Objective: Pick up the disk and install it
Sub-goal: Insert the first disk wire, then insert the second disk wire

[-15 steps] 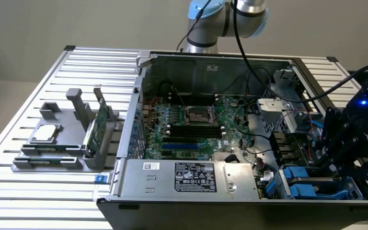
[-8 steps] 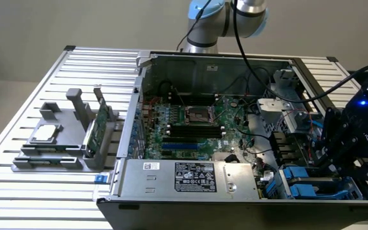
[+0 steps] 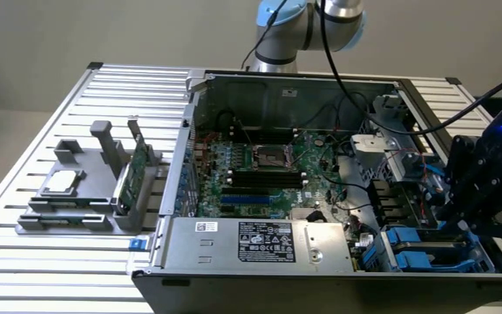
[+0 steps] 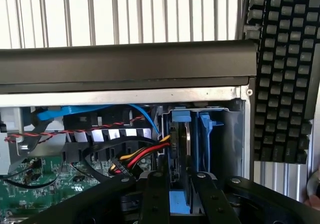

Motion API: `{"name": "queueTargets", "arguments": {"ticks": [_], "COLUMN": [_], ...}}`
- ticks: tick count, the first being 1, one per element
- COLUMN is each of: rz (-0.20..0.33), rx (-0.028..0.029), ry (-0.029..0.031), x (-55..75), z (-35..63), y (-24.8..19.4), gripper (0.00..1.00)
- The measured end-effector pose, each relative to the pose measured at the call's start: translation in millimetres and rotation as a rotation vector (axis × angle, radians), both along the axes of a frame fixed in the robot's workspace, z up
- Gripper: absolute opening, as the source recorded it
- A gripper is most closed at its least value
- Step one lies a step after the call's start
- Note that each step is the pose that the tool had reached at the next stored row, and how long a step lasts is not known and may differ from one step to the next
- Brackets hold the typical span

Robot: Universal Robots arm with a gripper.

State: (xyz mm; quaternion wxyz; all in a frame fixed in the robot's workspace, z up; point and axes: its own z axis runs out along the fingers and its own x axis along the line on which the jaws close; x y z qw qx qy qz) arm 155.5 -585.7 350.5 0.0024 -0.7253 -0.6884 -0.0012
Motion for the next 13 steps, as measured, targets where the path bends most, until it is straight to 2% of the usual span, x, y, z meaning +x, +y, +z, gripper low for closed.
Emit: {"name": "queueTargets", "arguments": {"ticks": [9,10,13], "rz": [0.0,0.0,0.0], "rx": [0.0012,0.0028,0.0028], "ry": [0.0043,0.0042,0.0042], "x": [-16.4,-17.0,-17.0], "z": [4.3,4.3,4.4], "y": [-0.2,-0.2,-0.1], "gripper": [0.25,0.25,0.25]}}
